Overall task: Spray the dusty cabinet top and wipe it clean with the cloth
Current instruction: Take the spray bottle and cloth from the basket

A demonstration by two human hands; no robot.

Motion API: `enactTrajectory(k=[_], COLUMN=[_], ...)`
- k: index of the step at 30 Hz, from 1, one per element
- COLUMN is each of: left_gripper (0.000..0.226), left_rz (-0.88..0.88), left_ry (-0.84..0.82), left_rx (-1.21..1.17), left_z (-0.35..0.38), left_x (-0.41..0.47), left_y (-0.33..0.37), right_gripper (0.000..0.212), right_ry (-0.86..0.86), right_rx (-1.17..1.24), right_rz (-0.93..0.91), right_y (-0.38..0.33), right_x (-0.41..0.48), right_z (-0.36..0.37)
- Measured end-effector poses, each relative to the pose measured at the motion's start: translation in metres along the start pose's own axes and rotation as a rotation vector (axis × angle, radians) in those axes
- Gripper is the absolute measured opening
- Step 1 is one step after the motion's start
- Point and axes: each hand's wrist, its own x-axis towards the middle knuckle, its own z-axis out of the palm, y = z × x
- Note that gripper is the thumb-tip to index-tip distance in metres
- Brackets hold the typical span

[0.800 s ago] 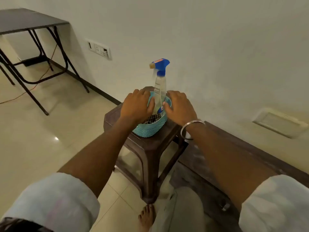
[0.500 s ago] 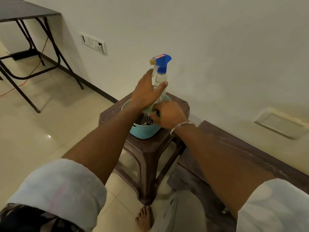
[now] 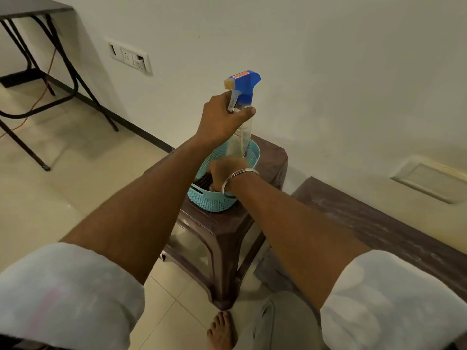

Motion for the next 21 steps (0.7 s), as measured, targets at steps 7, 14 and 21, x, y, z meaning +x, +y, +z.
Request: enactTrajectory(k=[7, 14, 21], left_gripper=[0.037, 0.033, 0.033], left_rz=[-0.001, 0.002, -0.054], left_ry=[0.012, 0.013, 0.023], left_rx=[-0.021, -0.039, -0.072], left_z=[-0.003, 0.005, 0.003], left_x=[-0.002, -0.005, -0.001], left_y=[-0.005, 0.000, 0.003], right_gripper=[0.030, 0.031, 0.025], right_ry=[0.027, -0.033, 0.037], right_rx=[-0.185, -0.185, 0.121], right_rz=[0.008, -0.003, -0.013], right_y=[-0.012, -0.010, 0.009], right_x=[0.006, 0.012, -0.002], right_z=[0.004, 0.000, -0.013])
